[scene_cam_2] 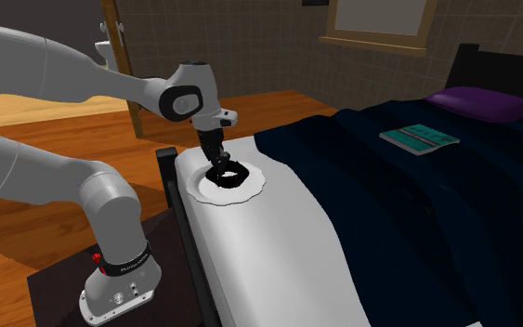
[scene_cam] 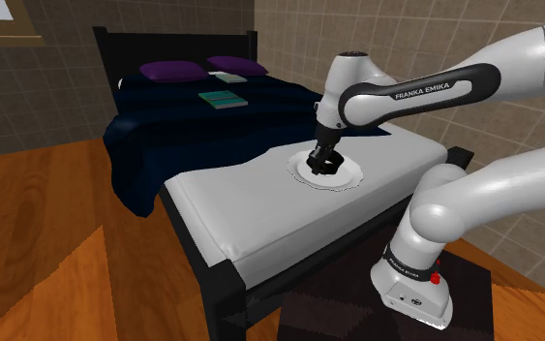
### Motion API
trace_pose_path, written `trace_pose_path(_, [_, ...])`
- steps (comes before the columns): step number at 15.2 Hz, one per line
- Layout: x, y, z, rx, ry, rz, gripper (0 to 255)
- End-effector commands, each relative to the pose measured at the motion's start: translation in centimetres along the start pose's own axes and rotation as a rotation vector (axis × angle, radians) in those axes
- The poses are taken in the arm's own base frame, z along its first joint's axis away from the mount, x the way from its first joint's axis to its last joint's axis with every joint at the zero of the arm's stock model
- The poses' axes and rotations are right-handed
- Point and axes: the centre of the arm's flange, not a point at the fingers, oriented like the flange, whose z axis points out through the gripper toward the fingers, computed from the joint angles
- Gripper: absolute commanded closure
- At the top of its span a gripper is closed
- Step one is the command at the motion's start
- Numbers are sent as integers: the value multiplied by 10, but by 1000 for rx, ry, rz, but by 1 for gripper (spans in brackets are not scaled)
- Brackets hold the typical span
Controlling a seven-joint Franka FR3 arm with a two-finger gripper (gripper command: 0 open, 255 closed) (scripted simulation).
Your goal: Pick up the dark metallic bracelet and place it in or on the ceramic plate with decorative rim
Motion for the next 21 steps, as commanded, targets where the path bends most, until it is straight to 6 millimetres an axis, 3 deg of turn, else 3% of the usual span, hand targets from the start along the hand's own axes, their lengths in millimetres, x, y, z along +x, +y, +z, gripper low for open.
trace_pose_path(1, [0,0,0,0,0,0,255])
trace_pose_path(3, [0,0,0,0,0,0,255])
trace_pose_path(4, [0,0,0,0,0,0,0])
trace_pose_path(9, [0,0,0,0,0,0,0])
trace_pose_path(13, [0,0,-50,0,0,0,0])
trace_pose_path(21, [0,0,-50,0,0,0,0])
